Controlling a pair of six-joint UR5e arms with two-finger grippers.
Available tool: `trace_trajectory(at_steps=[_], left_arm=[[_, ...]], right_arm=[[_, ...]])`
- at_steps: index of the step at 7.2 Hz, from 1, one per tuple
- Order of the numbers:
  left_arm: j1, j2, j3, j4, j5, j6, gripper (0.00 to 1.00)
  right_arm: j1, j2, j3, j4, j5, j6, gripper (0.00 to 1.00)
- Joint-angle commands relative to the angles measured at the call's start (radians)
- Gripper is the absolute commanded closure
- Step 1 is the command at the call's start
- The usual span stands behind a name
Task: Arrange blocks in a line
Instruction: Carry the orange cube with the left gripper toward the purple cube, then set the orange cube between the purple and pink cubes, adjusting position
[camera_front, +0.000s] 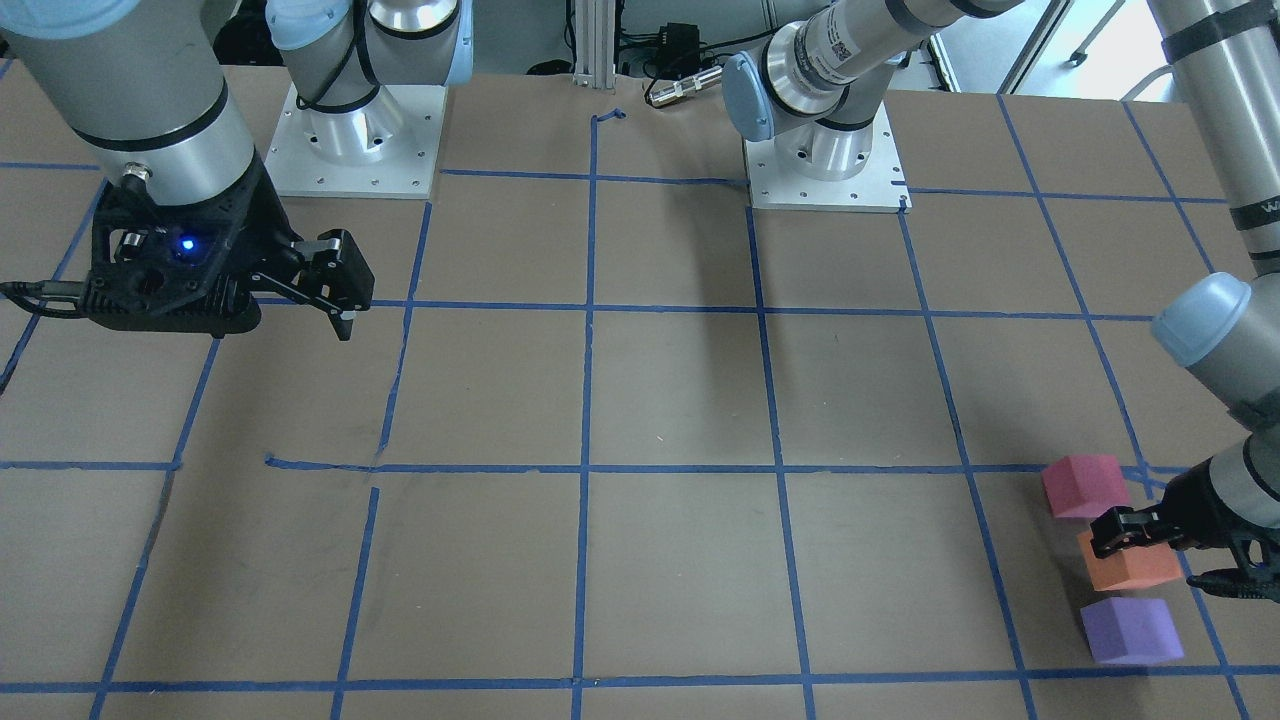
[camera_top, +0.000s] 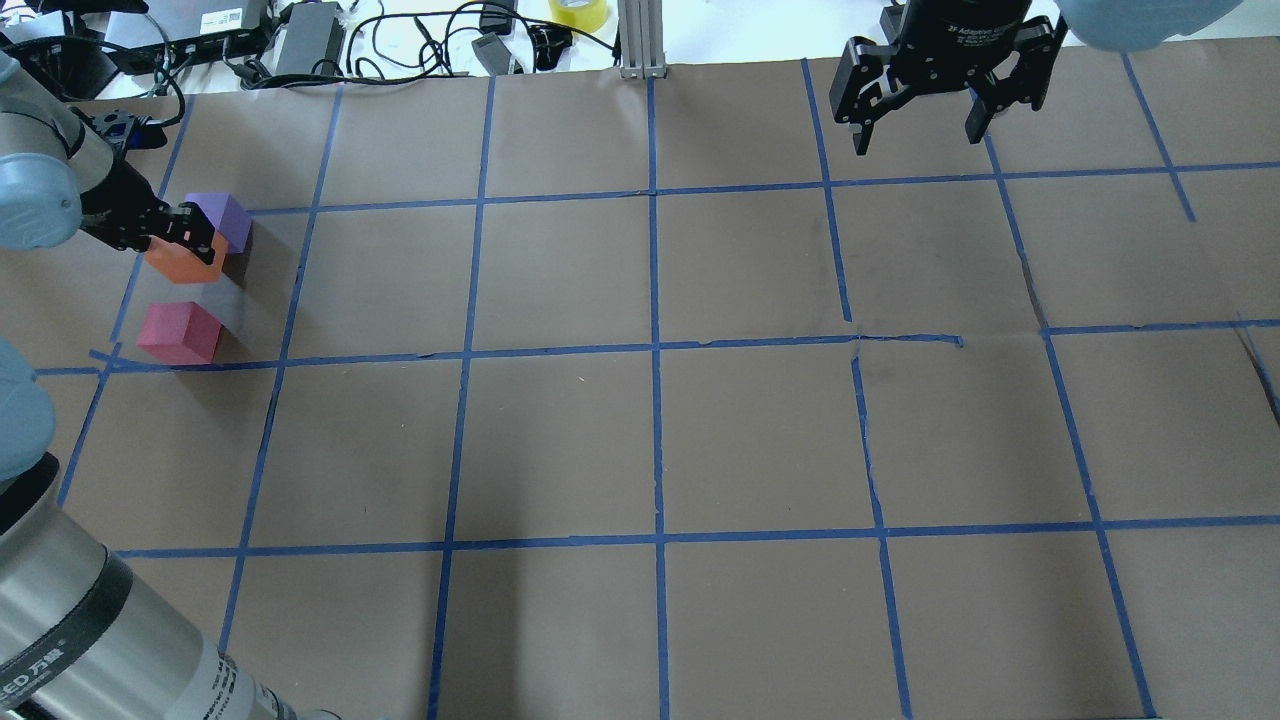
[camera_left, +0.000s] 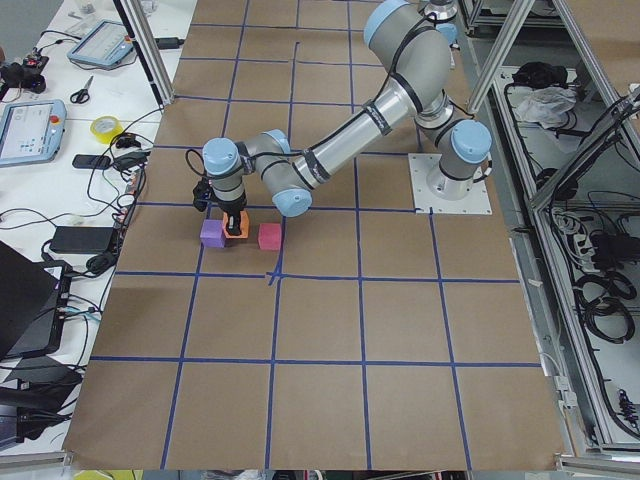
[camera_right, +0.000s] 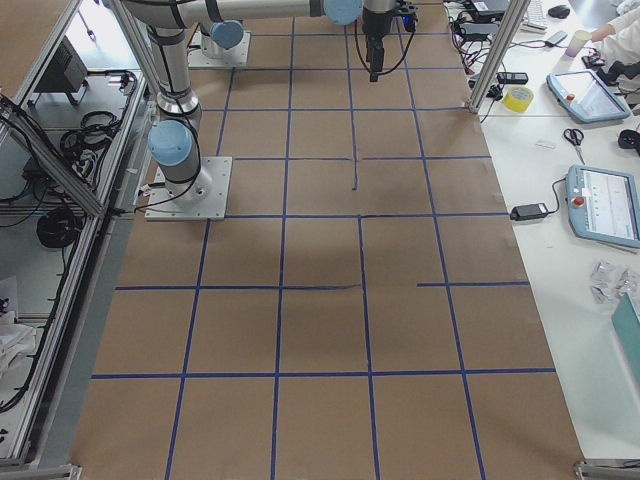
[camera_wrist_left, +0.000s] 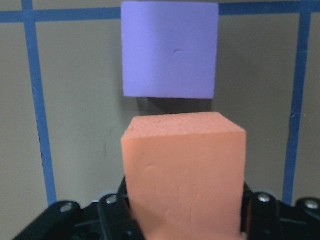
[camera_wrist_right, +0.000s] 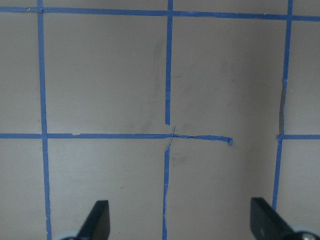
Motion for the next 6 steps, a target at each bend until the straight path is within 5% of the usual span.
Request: trace_trajectory(at_steps=[1,6], left_arm=[[0.0,-0.008,-0.004,0.008,0.008,0.005,1.0],[0.0,-0.038,-0.008,0.018,0.0,0.006,1.0]], right_arm=[[-0.017,-0.009,0.002,-0.009,-0.011,-0.011,0.0],[-0.012,-0.044,0.002,-0.033,0.004,0.001,0.0]])
